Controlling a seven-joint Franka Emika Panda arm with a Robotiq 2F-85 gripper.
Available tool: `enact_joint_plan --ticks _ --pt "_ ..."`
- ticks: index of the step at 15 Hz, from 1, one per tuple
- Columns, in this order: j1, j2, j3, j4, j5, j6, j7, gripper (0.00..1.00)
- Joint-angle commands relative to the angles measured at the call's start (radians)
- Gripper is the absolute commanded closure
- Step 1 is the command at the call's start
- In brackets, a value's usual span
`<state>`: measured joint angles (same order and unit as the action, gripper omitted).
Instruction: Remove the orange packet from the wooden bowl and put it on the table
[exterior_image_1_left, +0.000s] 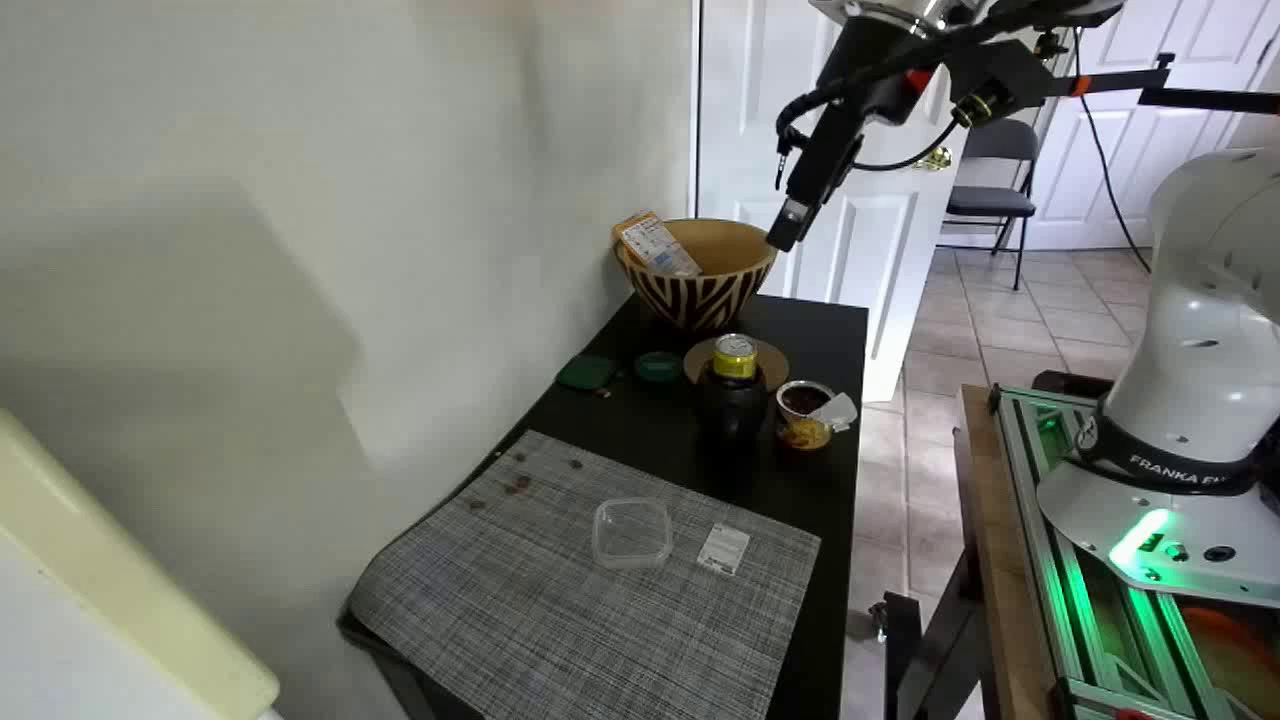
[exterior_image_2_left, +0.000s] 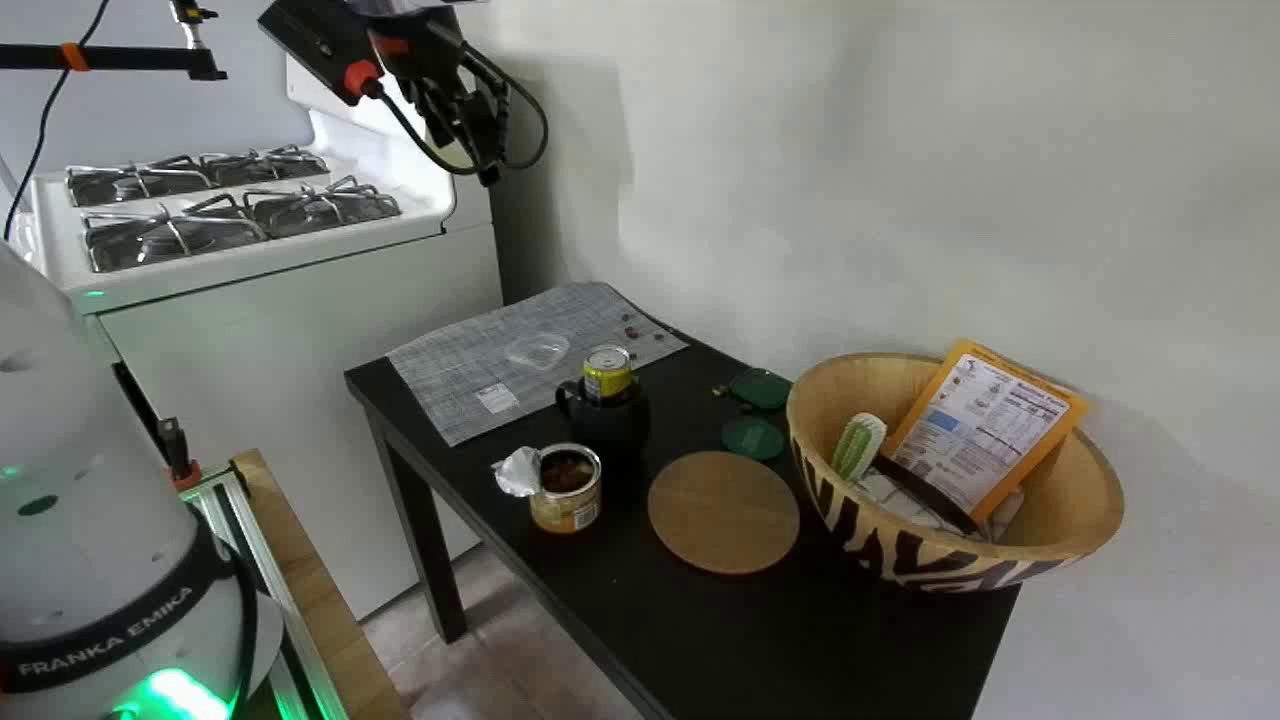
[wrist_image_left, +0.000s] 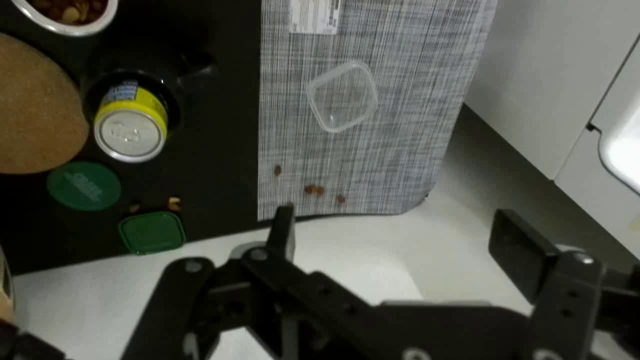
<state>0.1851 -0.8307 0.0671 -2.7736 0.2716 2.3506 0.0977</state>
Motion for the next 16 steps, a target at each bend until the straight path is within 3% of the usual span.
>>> enact_joint_plan --ticks 1,8,13,16 --pt "-0.003 0.001 0.002 -0.019 0.002 -0.007 -0.002 0.00" --pt "-0.010 0.027 0.003 -0.043 -0.006 0.001 -0.005 0.00" --pt "-0.133 0.073 -0.064 0.027 -0.107 -0.008 -0.056 0.00" --pt "-0.249 0.144 -0.119 0.084 -0.224 -0.045 -0.098 0.00"
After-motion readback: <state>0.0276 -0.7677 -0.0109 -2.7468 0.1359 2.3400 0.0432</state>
